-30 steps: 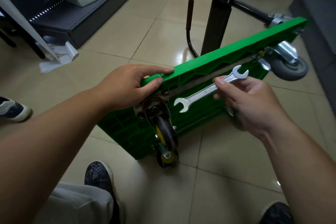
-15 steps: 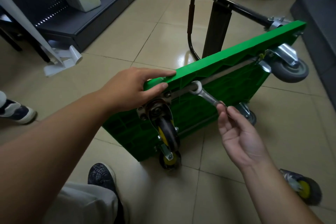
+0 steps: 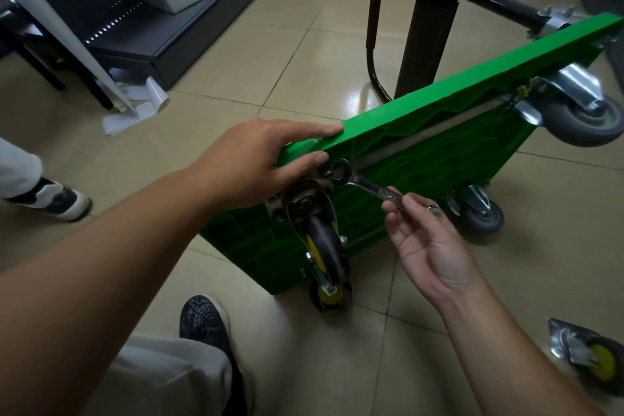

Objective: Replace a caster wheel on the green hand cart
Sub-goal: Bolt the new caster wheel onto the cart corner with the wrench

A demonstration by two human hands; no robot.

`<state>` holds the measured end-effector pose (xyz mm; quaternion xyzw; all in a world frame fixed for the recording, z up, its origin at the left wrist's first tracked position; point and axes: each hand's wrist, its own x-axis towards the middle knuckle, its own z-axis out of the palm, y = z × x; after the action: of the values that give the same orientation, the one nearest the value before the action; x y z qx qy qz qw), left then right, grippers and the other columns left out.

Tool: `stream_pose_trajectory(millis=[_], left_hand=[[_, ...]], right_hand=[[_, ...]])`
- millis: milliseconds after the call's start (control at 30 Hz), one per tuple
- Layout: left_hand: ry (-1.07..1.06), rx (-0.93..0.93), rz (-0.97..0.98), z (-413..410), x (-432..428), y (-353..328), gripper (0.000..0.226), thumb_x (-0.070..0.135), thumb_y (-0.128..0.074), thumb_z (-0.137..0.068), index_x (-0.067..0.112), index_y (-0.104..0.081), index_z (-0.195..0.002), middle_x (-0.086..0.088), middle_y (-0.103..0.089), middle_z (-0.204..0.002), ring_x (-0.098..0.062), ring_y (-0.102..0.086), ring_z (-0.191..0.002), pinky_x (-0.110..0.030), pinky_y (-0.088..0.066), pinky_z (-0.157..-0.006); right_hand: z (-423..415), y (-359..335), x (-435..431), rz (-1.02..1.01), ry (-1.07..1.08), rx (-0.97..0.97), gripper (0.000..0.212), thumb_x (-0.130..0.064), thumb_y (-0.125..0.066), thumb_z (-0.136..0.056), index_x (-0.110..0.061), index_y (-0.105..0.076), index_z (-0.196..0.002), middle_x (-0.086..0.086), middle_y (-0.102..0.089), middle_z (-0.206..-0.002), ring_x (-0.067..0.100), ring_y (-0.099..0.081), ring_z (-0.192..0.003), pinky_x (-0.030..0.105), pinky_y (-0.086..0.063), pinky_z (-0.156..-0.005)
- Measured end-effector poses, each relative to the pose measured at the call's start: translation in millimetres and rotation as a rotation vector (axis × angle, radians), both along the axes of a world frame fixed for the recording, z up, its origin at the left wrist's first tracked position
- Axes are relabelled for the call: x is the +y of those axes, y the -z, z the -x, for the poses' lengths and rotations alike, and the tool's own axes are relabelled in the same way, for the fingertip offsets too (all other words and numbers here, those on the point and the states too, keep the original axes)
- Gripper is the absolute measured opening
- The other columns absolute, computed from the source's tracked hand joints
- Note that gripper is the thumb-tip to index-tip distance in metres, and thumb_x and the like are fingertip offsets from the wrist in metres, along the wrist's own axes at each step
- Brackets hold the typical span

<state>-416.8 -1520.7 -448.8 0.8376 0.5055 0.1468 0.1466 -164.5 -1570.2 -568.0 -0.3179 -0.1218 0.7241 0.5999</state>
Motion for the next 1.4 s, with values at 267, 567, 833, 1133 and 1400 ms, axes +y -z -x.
stream_pose_trajectory(millis=[267,567,833,1133,1400], left_hand=[[-0.015,-0.032,0.022,-2,1,0,0.047,0.058,-0.051,-0.099,0.048,-0.053,-0.145,0.011,-0.062,-0.143,-0.025,-0.073,-0.100,-0.045,-0.058,-0.088],[0.011,-0.028,0.003,-2,3,0,0.051,0.062,-0.048,-0.096,0.051,-0.050,-0.146,0.016,-0.062,-0.141,-0.027,-0.073,-0.101,-0.046,-0.061,-0.085],[0.013,-0.009,0.006,-1,3,1,0.051,0.061,-0.048,-0.098,0.049,-0.049,-0.147,0.025,-0.060,-0.133,-0.028,-0.073,-0.084,-0.042,-0.062,-0.073],[-0.014,-0.016,0.042,0,4,2,0.050,0.064,-0.049,-0.096,0.057,-0.048,-0.145,0.011,-0.072,-0.125,-0.033,-0.073,-0.087,-0.047,-0.061,-0.071],[-0.015,-0.023,0.035,0,4,2,0.051,0.066,-0.048,-0.095,0.056,-0.048,-0.145,0.014,-0.071,-0.126,-0.033,-0.073,-0.087,-0.047,-0.061,-0.074]], right_hand=[[8,22,15,0.021,-0.054,0.081,0.020,-0.004,-0.064,-0.085,-0.015,-0.075,-0.072,0.007,-0.077,-0.095,0.015,-0.074,-0.079,0.023,-0.059,-0.071],[23,51,22,0.070,-0.105,0.227,0.021,-0.005,-0.060,-0.087,-0.013,-0.073,-0.074,0.005,-0.072,-0.086,0.013,-0.072,-0.078,0.023,-0.059,-0.071],[36,65,25,0.131,-0.139,0.317,0.018,0.000,-0.059,-0.089,-0.006,-0.075,-0.081,0.015,-0.075,-0.098,0.017,-0.076,-0.089,0.021,-0.060,-0.072],[53,63,24,0.138,-0.130,0.404,0.022,-0.001,-0.060,-0.089,0.003,-0.061,-0.110,0.022,-0.069,-0.118,0.019,-0.075,-0.091,0.023,-0.060,-0.073],[4,17,45,-0.116,-0.077,-0.096,0.015,-0.003,-0.063,-0.087,-0.009,-0.056,-0.099,0.015,-0.074,-0.089,0.026,-0.076,-0.088,0.025,-0.059,-0.077]])
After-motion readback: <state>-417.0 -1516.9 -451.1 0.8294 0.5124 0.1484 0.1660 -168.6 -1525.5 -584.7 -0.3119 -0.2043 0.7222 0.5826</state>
